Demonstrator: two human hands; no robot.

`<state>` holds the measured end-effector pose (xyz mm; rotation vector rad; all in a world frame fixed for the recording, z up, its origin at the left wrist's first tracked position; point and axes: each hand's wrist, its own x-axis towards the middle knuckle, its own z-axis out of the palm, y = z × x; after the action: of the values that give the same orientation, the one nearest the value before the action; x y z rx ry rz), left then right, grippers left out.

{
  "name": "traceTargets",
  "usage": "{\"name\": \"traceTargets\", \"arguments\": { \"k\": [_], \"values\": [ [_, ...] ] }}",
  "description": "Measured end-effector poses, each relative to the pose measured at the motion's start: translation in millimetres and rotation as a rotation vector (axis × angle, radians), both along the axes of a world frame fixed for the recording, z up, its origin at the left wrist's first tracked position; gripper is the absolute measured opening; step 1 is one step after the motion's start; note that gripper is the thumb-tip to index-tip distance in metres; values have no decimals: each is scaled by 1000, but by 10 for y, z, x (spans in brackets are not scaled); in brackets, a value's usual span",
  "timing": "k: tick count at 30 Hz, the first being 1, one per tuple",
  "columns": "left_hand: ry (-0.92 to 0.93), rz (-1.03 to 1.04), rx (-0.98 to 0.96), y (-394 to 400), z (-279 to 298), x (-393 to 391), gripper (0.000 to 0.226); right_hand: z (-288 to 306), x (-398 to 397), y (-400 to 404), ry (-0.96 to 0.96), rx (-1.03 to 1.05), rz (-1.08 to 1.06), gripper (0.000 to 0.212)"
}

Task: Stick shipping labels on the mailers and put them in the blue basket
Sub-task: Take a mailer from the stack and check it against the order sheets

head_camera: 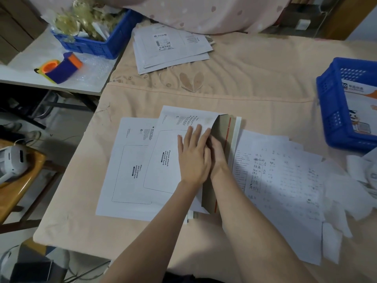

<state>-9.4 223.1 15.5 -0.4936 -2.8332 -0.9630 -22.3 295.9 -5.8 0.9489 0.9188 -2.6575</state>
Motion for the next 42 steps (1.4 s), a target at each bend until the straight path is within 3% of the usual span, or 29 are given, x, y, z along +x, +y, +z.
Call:
{"name": "traceTargets", "arguments": {
  "k": [3,8,11,15,18,26,33,38,42],
  "values": [
    [3,0,-14,-5,-14,-17,54,47,46,30,8,10,64,27],
    [2,3,-12,-15,-34,-51,55,106,131,24,-169,421,501,29],
    [21,5,-3,-12,-42,-45,54,118,176,26,-235,484,629,36],
    [28,26,2,8,-6,-50,53,142,292,-23,-167,421,564,38],
    [25,25,-10,0,16,-61,53,166,308,-59,-167,466,603,34],
    [0,-6,10,52,156,63,51,302,446,-8,-155,530,473,21],
    [42,-69,22,195,337,286,49,621,645,261,-191,587,333,21],
    [41,-129,12,457,434,544,48,765,778,611,-274,647,155,22],
    [17,-158,-4,713,469,686,43,804,1003,979,-213,603,-95,15]
  ]
}}
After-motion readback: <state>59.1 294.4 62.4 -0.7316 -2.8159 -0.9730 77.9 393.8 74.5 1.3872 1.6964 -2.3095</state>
